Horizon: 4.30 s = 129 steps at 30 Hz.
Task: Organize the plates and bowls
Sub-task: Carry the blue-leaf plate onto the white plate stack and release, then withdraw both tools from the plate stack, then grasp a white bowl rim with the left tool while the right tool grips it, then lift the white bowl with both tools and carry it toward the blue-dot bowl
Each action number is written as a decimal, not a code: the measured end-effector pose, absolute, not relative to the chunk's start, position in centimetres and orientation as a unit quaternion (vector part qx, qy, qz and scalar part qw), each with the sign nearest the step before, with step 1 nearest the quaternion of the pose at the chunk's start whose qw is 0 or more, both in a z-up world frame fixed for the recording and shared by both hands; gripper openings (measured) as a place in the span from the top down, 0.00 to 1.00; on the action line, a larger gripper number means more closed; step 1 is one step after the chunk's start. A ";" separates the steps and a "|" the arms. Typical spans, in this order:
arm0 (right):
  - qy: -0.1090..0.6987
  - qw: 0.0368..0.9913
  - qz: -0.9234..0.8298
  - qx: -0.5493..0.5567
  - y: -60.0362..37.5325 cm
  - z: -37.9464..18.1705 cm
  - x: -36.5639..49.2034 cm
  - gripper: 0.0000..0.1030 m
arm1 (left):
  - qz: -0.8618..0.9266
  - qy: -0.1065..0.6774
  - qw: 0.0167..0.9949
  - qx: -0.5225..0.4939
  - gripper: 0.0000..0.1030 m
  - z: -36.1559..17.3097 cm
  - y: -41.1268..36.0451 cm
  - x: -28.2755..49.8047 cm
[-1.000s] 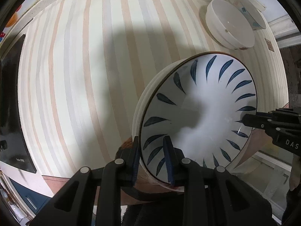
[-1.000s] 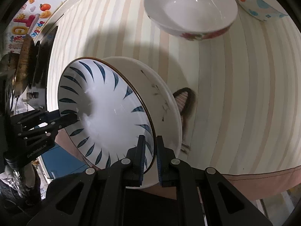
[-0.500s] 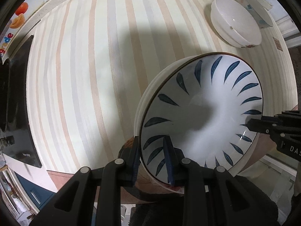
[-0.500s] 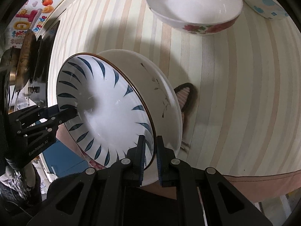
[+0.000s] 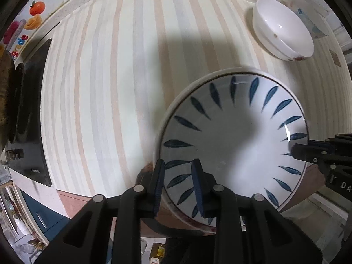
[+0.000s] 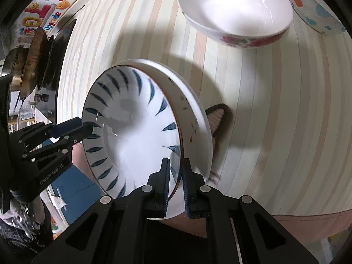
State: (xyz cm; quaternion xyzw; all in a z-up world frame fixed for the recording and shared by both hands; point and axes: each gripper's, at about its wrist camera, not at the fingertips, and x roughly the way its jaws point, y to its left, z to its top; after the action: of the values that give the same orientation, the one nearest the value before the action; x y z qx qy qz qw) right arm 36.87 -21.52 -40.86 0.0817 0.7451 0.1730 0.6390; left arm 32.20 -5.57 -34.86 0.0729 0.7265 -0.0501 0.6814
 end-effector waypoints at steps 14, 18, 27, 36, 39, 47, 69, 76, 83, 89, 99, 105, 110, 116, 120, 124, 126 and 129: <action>0.719 0.680 0.129 0.064 -22.2 -38.5 35.2 0.88 | -0.051 0.708 0.701 0.061 0.78 -34.4 -7.3 29.0; 0.696 0.708 0.113 0.041 -21.5 -35.4 33.4 0.73 | -0.043 0.681 0.728 0.061 0.77 -31.2 -7.0 27.6; 0.623 0.774 0.097 0.048 -21.1 -26.7 26.8 0.22 | -0.055 0.604 0.794 0.043 0.36 -21.8 -5.6 23.7; 0.553 0.830 0.063 0.041 -20.6 -19.0 20.6 0.10 | -0.056 0.539 0.840 0.034 0.09 -16.7 -3.8 20.0; 0.536 0.842 0.054 0.031 -20.2 -17.3 18.5 0.09 | -0.061 0.532 0.844 0.022 0.07 -15.6 -3.3 18.5; 0.511 0.858 0.044 0.037 -20.0 -14.3 13.9 0.08 | -0.074 0.514 0.855 0.008 0.05 -14.0 -3.1 15.4; 0.512 0.846 0.064 0.131 -30.8 -19.5 27.8 0.07 | -0.073 0.512 0.856 -0.011 0.06 -18.0 -9.0 31.8; 0.571 0.800 0.068 0.171 -35.2 -28.5 39.7 0.17 | -0.074 0.596 0.798 -0.039 0.50 -26.1 -12.5 42.0; 0.630 0.744 0.101 0.198 -35.2 -37.5 47.0 0.50 | -0.088 0.679 0.725 -0.073 0.65 -34.6 -14.0 47.1; 0.651 0.721 0.114 0.208 -34.2 -41.3 49.0 0.82 | -0.121 0.692 0.706 -0.087 0.83 -36.2 -15.1 47.8; 0.655 0.726 0.107 0.181 -33.4 -39.6 47.4 0.82 | -0.141 0.679 0.718 -0.062 0.83 -33.8 -17.7 45.3; 0.651 0.731 0.107 0.172 -34.3 -37.2 43.9 0.82 | -0.167 0.672 0.719 -0.060 0.83 -31.7 -19.5 42.3; 0.651 0.732 0.100 0.175 -36.5 -35.9 40.1 0.82 | -0.186 0.672 0.716 -0.044 0.83 -31.2 -21.8 40.2; 0.654 0.728 0.089 0.186 -39.6 -35.8 35.9 0.82 | -0.200 0.678 0.707 -0.018 0.83 -32.1 -24.3 38.0; 0.661 0.719 0.084 0.195 -40.8 -37.0 34.2 0.82 | -0.201 0.686 0.699 -0.006 0.83 -33.3 -25.6 36.9; 0.668 0.714 0.079 0.195 -40.9 -38.4 33.4 0.82 | -0.199 0.691 0.695 0.012 0.83 -34.5 -26.6 35.9; 0.670 0.712 0.077 0.194 -41.1 -38.9 33.2 0.82 | -0.197 0.694 0.692 0.017 0.83 -35.1 -27.0 35.6; 0.673 0.710 0.076 0.193 -41.3 -39.5 32.9 0.82 | -0.193 0.699 0.689 0.021 0.83 -35.6 -27.1 35.0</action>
State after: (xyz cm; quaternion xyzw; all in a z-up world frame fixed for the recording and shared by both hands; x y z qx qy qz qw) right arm 32.92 -41.28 -39.49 0.1926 0.6730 0.0762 0.7101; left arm 35.01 -27.10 -35.58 0.0213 0.6985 -0.1933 0.6887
